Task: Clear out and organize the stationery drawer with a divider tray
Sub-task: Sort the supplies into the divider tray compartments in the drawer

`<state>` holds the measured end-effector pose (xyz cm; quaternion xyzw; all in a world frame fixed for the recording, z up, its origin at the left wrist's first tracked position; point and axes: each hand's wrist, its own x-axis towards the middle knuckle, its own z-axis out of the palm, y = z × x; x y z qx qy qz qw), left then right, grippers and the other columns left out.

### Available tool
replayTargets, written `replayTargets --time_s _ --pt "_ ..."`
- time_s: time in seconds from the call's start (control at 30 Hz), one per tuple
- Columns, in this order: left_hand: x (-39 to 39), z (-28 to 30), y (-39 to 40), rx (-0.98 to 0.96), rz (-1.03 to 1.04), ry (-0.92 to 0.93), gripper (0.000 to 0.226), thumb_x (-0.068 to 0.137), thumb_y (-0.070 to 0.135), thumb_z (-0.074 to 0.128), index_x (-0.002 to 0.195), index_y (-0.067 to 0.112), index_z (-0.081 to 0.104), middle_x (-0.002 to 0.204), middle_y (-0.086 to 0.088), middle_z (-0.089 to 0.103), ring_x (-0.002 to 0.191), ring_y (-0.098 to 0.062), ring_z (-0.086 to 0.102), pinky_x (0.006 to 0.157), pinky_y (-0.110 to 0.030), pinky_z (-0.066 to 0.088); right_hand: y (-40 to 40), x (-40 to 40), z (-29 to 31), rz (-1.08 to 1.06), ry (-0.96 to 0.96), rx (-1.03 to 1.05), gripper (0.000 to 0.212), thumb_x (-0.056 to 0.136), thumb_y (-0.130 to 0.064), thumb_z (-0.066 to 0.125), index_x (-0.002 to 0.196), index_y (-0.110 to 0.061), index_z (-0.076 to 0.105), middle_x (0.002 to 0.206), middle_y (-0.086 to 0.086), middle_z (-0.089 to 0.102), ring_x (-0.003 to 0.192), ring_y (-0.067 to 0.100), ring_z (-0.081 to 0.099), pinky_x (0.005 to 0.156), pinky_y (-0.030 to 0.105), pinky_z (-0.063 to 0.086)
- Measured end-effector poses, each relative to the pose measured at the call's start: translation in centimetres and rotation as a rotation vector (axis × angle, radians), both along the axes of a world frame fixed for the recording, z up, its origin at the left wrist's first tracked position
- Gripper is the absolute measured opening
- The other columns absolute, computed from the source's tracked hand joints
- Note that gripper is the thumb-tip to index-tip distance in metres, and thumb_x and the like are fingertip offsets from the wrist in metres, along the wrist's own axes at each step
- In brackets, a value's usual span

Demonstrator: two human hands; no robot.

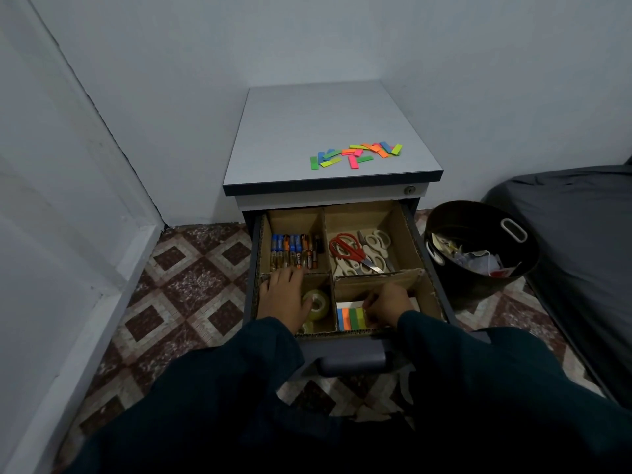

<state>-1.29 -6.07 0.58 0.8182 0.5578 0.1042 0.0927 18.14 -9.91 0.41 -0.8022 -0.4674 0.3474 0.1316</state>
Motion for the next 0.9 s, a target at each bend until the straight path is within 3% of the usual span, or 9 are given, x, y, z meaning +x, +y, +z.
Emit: replayTargets --time_s 0.1,0.2,0.27,0.4,0.53,0.67,0.8,0.9 --pt "0.0 0.0 0.0 -0.007 0.003 -0.005 0.052 0.092 0.037 0.052 0.139 0.025 0.034 0.139 0.003 0.037 0.132 -0.017 0.03 0.106 -0.036 0.026 -0.1 0.0 0.1 -0.035 0.042 0.002 0.022 0.092 -0.006 0.051 0.101 0.004 0.068 0.1 0.017 0.069 0.097 0.027 0.065 0.089 0.039 0.053" --pt "0.1 0.1 0.0 -0.033 0.015 -0.02 0.052 0.091 0.036 0.053 0.139 0.026 0.035 0.14 0.003 0.037 0.132 -0.018 0.03 0.107 -0.037 0.026 -0.2 0.1 0.6 -0.13 0.186 -0.022 0.014 0.092 -0.004 0.054 0.095 0.003 0.065 0.077 0.01 0.062 0.07 0.021 0.063 0.073 0.033 0.057" --pt "0.3 0.3 0.0 -0.056 0.029 -0.05 0.051 0.092 0.035 0.053 0.138 0.026 0.036 0.141 0.002 0.038 0.133 -0.018 0.031 0.108 -0.038 0.026 -0.3 0.4 1.5 -0.142 0.226 -0.028 0.009 0.091 -0.003 0.056 0.084 -0.004 0.061 0.073 0.006 0.058 0.063 0.014 0.057 0.063 0.026 0.053" --pt "1.3 1.5 0.4 -0.09 0.043 -0.143 0.05 0.092 0.032 0.053 0.139 0.024 0.036 0.14 0.0 0.041 0.131 -0.019 0.035 0.108 -0.039 0.03 -0.1 1.4 3.7 -0.091 0.232 0.014 0.017 0.088 0.0 0.057 0.077 -0.012 0.056 0.074 0.003 0.059 0.065 0.012 0.054 0.058 0.021 0.048" --pt "2.5 3.5 1.3 -0.125 0.031 -0.221 0.05 0.092 0.03 0.055 0.138 0.022 0.038 0.138 -0.002 0.044 0.128 -0.02 0.039 0.107 -0.036 0.033 1.1 2.5 6.2 -0.067 0.179 0.076 0.007 0.088 -0.002 0.059 0.091 -0.006 0.064 0.081 0.002 0.058 0.082 0.016 0.059 0.073 0.028 0.053" --pt "3.7 5.9 2.8 -0.146 0.005 -0.295 0.048 0.091 0.026 0.058 0.136 0.017 0.042 0.132 -0.005 0.048 0.122 -0.02 0.044 0.104 -0.031 0.037 3.1 3.6 9.0 -0.053 0.165 0.163 0.009 0.089 -0.003 0.058 0.082 -0.009 0.061 0.081 0.001 0.059 0.073 0.012 0.057 0.062 0.021 0.049" --pt "4.7 8.5 4.6 -0.124 0.019 -0.346 0.039 0.09 0.025 0.06 0.127 0.016 0.05 0.127 -0.003 0.053 0.117 -0.018 0.049 0.099 -0.032 0.043 5.4 4.5 12.0 -0.04 0.148 0.224 0.005 0.09 -0.005 0.057 0.09 -0.006 0.062 0.083 0.003 0.06 0.074 0.012 0.058 0.063 0.019 0.048" --pt "5.4 10.2 6.1 -0.105 0.013 -0.364 0.032 0.091 0.026 0.059 0.12 0.016 0.055 0.123 -0.002 0.054 0.112 -0.018 0.052 0.094 -0.031 0.044 6.8 5.0 13.9 -0.033 0.204 0.286 0.012 0.089 -0.002 0.057 0.08 -0.01 0.058 0.08 0.003 0.059 0.07 0.012 0.057 0.059 0.019 0.047"
